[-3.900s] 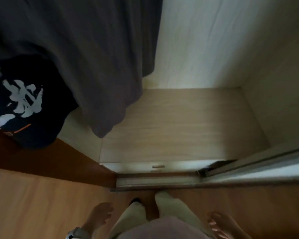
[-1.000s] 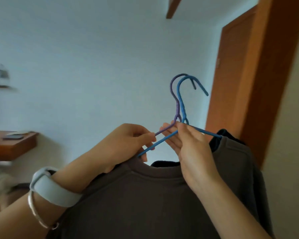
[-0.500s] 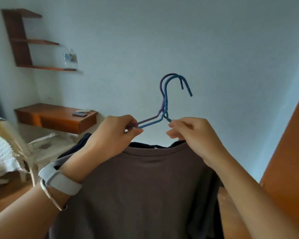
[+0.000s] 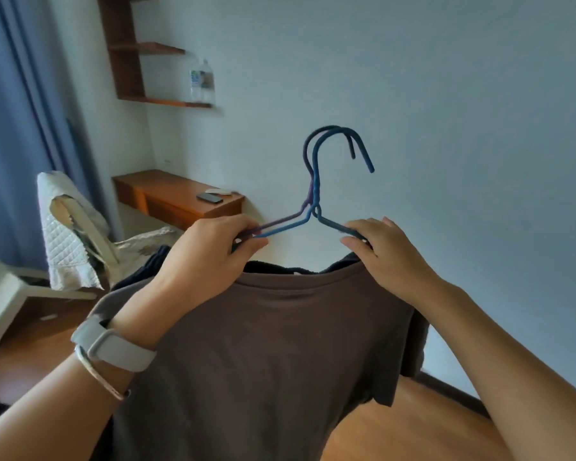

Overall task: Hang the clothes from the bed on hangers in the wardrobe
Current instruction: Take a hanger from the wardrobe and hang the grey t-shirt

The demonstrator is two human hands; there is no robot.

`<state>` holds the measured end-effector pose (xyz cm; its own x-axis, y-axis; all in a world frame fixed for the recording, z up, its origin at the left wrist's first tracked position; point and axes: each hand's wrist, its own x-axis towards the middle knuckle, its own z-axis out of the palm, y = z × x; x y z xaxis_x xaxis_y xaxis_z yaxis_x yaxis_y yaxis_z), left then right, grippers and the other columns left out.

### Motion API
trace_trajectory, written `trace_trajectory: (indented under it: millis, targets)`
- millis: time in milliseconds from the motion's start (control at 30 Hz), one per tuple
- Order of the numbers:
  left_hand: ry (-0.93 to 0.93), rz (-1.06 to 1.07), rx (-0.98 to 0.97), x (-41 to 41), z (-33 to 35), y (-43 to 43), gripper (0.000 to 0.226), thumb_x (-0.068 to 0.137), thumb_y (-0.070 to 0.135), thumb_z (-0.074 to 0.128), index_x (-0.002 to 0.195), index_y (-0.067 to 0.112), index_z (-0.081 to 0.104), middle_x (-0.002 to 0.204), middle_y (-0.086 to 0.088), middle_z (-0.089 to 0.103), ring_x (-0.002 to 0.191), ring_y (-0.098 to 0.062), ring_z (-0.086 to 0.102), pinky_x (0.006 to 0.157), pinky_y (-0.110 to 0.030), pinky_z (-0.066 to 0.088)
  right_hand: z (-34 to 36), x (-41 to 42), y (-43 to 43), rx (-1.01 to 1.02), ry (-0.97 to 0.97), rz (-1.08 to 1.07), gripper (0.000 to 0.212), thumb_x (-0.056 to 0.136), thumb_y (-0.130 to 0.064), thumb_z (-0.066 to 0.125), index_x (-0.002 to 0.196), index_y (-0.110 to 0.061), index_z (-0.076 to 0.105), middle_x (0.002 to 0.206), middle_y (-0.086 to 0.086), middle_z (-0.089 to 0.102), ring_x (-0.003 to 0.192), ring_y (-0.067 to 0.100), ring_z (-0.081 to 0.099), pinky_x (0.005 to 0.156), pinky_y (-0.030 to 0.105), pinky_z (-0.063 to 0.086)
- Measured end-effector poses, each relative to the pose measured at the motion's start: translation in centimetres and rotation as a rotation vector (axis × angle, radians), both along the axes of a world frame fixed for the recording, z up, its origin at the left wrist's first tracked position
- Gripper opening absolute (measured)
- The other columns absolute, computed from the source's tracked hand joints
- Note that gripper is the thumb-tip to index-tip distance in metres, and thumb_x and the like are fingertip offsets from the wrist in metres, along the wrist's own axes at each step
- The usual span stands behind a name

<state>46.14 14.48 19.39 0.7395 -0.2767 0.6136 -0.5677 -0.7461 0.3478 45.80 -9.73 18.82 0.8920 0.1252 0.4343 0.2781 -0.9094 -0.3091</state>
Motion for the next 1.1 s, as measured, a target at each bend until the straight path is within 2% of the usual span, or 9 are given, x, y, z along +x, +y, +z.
trace_trajectory:
  millis: [67,167,333,400,500,700,900,967,1100]
  targets:
    - [0.018,0.050,-0.015,2.1,-0.1,-1.3,0.020,0.087,0.029,0.060,0.101,0.017,0.067,0.085,0.003,0.069,0.075,-0.017,0.063,0.069,-0.037,0.053,0.6,3.7,-1.8,-0.039,-0.003,0.100,0.025,0.096,-0.029,0.042,0.105,-0.013,0.059,0.073,-0.017,0.046,0.071,0.004,0.045,0.091,0.036,0.040]
    - [0.047,0.128,-0.033,5.3,-0.1,-2.1,0.024,0.087,0.031,0.058,0.106,0.020,0.066,0.082,0.010,0.064,0.074,-0.012,0.060,0.071,-0.033,0.051,0.7,8.9,-2.8,-0.074,-0.055,0.150,0.027,0.095,-0.036,0.042,0.100,-0.016,0.060,0.076,-0.008,0.055,0.073,0.017,0.056,0.069,0.034,0.046]
    - [0.112,0.306,-0.132,9.4,-1.7,0.6,0.022,0.086,0.027,0.060,0.106,0.019,0.067,0.072,0.017,0.059,0.066,0.001,0.055,0.070,-0.026,0.047,-0.3,16.9,1.2,-0.035,-0.170,0.337,0.029,0.091,-0.038,0.049,0.091,-0.014,0.064,0.052,-0.019,0.037,0.048,0.000,0.038,0.049,0.015,0.028]
    - [0.128,0.390,-0.164,10.5,-2.8,2.8,0.025,0.087,0.026,0.060,0.109,0.018,0.066,0.077,0.017,0.059,0.073,-0.007,0.059,0.072,-0.027,0.047,-0.9,19.9,4.1,-0.014,-0.222,0.427,0.033,0.087,-0.042,0.048,0.088,-0.015,0.066,0.053,-0.021,0.042,0.047,-0.002,0.037,0.049,0.017,0.028]
    - [0.123,0.510,-0.168,11.8,-4.5,6.3,0.042,0.084,0.044,0.054,0.116,0.019,0.063,0.092,0.021,0.059,0.089,-0.010,0.061,0.077,-0.023,0.045,-2.1,23.9,8.7,-0.008,-0.249,0.562,0.044,0.086,-0.050,0.039,0.087,-0.017,0.068,0.065,-0.007,0.066,0.054,0.012,0.055,0.054,0.025,0.042]
    - [0.107,0.791,-0.003,13.8,-6.7,15.1,0.071,0.070,0.077,0.026,0.107,0.030,0.064,0.095,0.015,0.067,0.082,-0.012,0.065,0.062,-0.023,0.041,-4.2,31.4,19.0,0.040,-0.217,0.744,0.041,0.084,-0.049,0.040,0.085,-0.020,0.069,0.070,-0.008,0.069,0.063,0.013,0.064,0.058,0.026,0.044]
    - [0.196,0.994,0.027,13.8,-7.9,24.7,0.101,0.065,0.088,0.006,0.108,0.017,0.063,0.099,0.002,0.069,0.101,-0.020,0.062,0.085,-0.036,0.048,-3.6,36.8,32.1,0.050,-0.254,0.925,0.039,0.081,-0.048,0.040,0.083,-0.023,0.070,0.074,-0.003,0.072,0.071,0.010,0.058,0.064,0.021,0.038]
    - [0.235,1.064,0.050,13.5,-8.6,27.0,0.096,0.065,0.088,0.010,0.109,0.019,0.060,0.094,0.003,0.068,0.095,-0.021,0.063,0.082,-0.036,0.048,-3.7,37.9,36.0,0.046,-0.272,0.988,0.040,0.081,-0.047,0.040,0.081,-0.021,0.070,0.070,-0.001,0.071,0.065,0.011,0.061,0.063,0.022,0.038]
    - [0.256,1.275,-0.040,12.4,-10.1,30.2,0.059,0.080,0.067,0.027,0.094,0.020,0.061,0.076,0.007,0.069,0.071,-0.019,0.067,0.062,-0.029,0.048,-4.2,39.1,43.8,0.021,-0.250,1.173,0.043,0.082,-0.050,0.038,0.080,-0.021,0.070,0.071,-0.003,0.071,0.068,0.017,0.063,0.061,0.021,0.032]
